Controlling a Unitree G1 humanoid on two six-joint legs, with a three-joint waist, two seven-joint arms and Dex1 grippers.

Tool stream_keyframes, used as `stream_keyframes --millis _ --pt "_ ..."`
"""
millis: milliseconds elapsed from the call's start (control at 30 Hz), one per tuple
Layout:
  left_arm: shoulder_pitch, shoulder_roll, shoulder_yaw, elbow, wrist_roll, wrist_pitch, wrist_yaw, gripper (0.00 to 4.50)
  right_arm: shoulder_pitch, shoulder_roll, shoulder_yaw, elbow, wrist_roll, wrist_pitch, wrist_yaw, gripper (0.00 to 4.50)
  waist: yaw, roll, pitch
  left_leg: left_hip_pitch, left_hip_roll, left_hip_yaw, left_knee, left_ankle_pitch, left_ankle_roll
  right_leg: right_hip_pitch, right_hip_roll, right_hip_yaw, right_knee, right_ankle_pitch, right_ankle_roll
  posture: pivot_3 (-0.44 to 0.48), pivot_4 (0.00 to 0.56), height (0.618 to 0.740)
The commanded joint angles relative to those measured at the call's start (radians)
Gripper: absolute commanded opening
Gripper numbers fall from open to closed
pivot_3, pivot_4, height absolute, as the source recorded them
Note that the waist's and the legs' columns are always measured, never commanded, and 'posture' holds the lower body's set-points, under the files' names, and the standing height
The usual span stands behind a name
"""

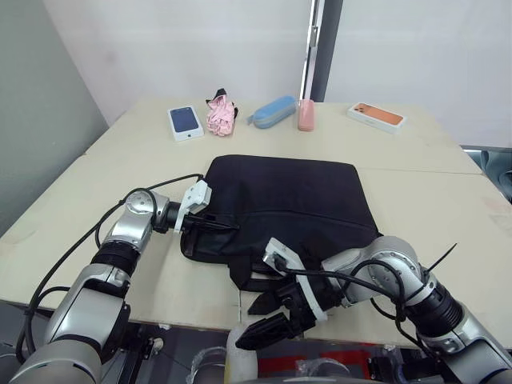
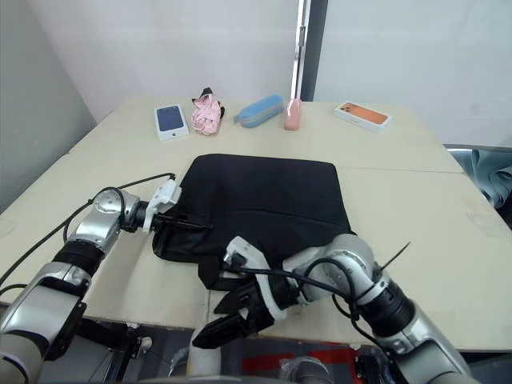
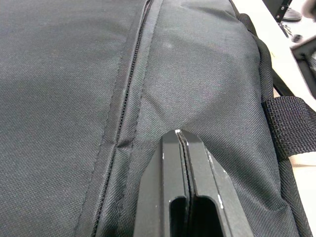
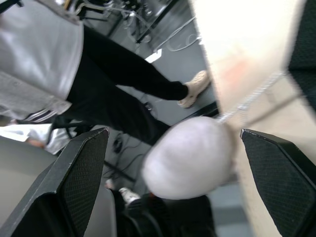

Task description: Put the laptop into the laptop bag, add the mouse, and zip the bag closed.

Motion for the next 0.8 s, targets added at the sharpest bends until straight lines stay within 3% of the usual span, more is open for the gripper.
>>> stream_keyframes --millis 33,333,433,767,800 --pt "-0.017 0.019 -0.011 0.027 0.018 -0.003 -0.04 0.0 -0.026 0.028 0.038 0.037 -0.067 0.022 0.024 4.47 -0.001 0.0 0.0 0.0 0.0 0.0 0.0 0.0 0.0 0.0 0.0 0.0 0.0 0.0 0.0 0.0 0.15 0.74" --pt "-0.016 0.016 -0.009 0.033 0.018 -0.005 -0.04 0.0 -0.057 0.143 0.084 0.122 -0.227 0.034 0.01 4.47 -0.007 0.001 0.0 0.001 0.0 -0.002 0.0 0.001 -0.002 0.0 0.0 -0.001 0.002 0.0 -0.001 0.0 0.15 0.74" --pt "-0.025 0.008 -0.001 0.048 0.023 -0.01 -0.04 0.0 -0.059 0.151 0.063 0.115 -0.237 0.041 0.021 3.67 -0.007 0.001 0.0 0.001 0.0 -0.002 0.0 0.001 -0.002 0.0 0.0 -0.001 0.002 0.0 -0.001 0.0 0.15 0.74" --pt "-0.067 -0.029 0.016 0.11 0.049 -0.043 -0.039 0.0 -0.071 0.102 -0.094 0.029 -0.168 0.117 0.099 0.22 0.002 0.001 0.0 0.0 0.0 -0.003 0.0 0.002 -0.002 0.0 0.0 -0.002 0.002 0.0 -0.001 0.0 0.15 0.74" --pt "-0.07 -0.033 0.018 0.116 0.053 -0.046 -0.039 0.0 -0.079 0.106 -0.129 0.021 -0.156 0.139 0.091 0.08 0.002 0.001 0.0 0.0 0.0 -0.003 0.0 0.002 -0.002 0.0 0.0 -0.002 0.002 0.0 -0.001 0.0 0.15 0.74"
